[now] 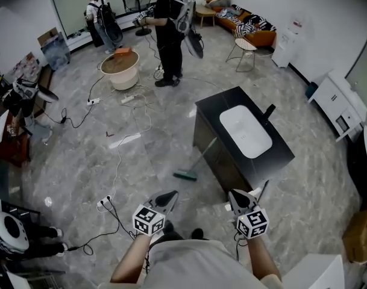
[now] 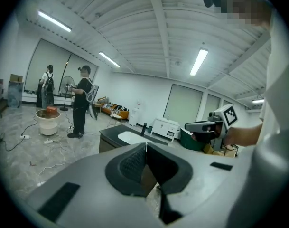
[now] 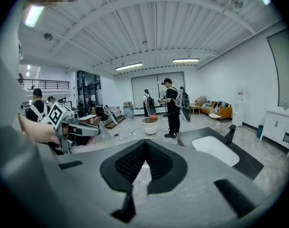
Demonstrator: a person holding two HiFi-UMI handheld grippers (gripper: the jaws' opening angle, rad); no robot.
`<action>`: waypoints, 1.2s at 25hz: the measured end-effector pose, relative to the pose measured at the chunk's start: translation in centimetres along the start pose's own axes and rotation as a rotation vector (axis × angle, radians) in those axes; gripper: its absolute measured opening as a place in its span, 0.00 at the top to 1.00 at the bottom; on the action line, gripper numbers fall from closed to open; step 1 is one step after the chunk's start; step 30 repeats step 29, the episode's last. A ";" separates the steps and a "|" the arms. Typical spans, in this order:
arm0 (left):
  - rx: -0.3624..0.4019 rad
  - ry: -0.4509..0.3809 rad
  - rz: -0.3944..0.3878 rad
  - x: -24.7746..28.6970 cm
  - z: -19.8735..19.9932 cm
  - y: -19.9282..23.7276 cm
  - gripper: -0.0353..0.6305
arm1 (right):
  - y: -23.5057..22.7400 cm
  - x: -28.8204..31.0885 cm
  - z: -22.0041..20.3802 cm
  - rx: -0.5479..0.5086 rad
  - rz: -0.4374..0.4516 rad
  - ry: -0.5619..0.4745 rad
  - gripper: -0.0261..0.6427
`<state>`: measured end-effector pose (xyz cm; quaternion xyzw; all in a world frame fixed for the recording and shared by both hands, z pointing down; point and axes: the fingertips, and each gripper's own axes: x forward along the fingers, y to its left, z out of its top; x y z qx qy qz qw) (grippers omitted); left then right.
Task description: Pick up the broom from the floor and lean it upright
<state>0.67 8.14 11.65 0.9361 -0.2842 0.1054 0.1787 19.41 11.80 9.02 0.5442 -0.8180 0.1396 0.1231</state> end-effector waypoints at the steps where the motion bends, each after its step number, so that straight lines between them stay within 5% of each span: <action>1: 0.002 -0.004 0.005 -0.2 0.1 -0.3 0.94 | 0.1 -0.4 0.2 -0.010 0.006 -0.007 0.96; 30: 0.043 -0.018 -0.019 0.9 2.5 -0.2 0.93 | 0.6 -0.4 3.4 -0.005 0.029 -0.103 0.96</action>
